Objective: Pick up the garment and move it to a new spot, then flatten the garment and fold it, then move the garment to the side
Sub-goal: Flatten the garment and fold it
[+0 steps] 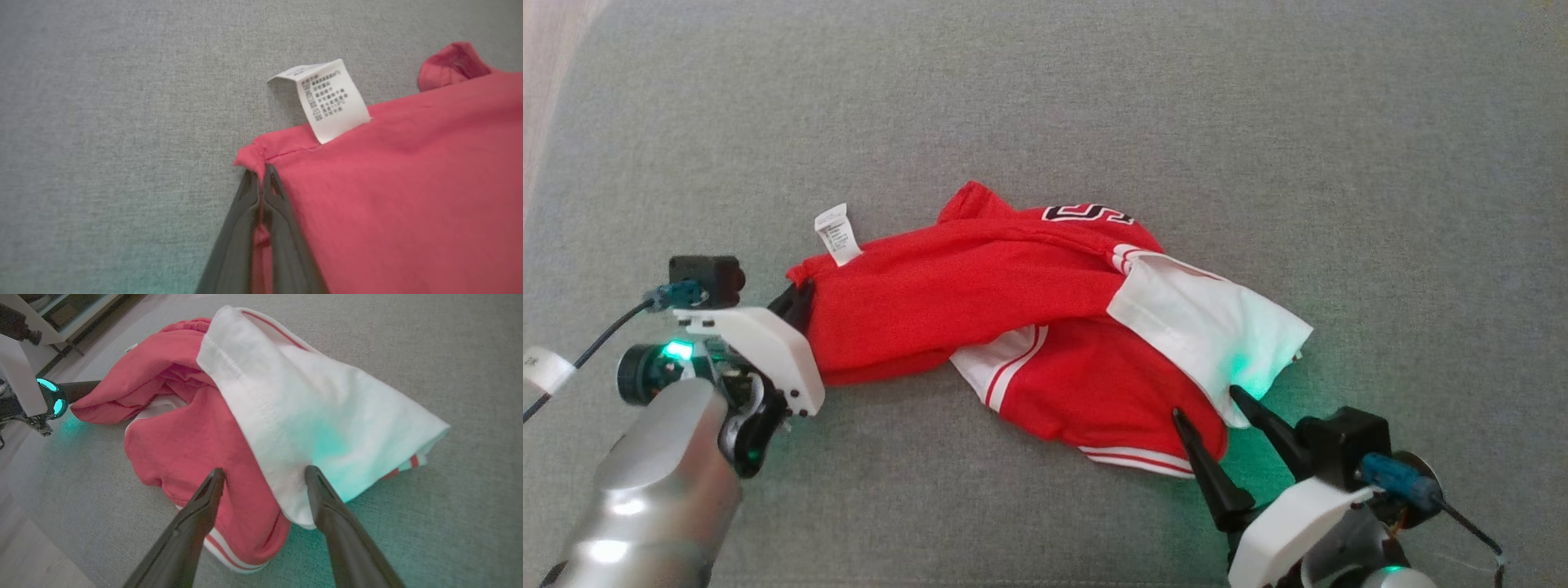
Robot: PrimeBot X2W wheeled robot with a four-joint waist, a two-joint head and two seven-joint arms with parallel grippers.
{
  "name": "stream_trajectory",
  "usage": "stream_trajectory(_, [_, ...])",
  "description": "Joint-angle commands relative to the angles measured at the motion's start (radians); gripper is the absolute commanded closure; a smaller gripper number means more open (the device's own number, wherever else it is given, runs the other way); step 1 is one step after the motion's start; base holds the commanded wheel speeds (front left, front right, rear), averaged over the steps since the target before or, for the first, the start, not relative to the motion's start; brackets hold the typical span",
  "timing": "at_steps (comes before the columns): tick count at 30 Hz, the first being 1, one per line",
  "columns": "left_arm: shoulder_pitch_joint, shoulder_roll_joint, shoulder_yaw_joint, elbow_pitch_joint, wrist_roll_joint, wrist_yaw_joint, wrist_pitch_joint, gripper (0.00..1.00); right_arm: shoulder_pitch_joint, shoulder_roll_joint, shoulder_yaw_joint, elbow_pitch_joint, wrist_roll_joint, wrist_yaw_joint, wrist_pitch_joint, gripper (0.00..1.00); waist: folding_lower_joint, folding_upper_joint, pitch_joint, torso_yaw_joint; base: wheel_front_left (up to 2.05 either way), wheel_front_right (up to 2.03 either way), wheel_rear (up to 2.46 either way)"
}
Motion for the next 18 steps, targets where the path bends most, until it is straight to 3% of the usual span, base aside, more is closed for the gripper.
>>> stream_trajectory(1, [0.028, 0.019, -0.010, 0.031, -0.008, -0.006, 0.012, 1.00, -0.013, -0.005, 0.022, -0.041, -0.019, -0.002, 0.002, 0.00, 0.0000, 0.0000, -0.001, 0.002, 0.00, 0.00, 0.00])
stream_trajectory(18, [-0.007, 0.009, -0.084, 0.085, -0.073, -0.006, -0.060, 1.00, -0.073, -0.005, -0.082, -0.007, -0.082, -0.002, -0.001, 0.00, 0.0000, 0.0000, -0.002, 0.022, 0.00, 0.00, 0.00])
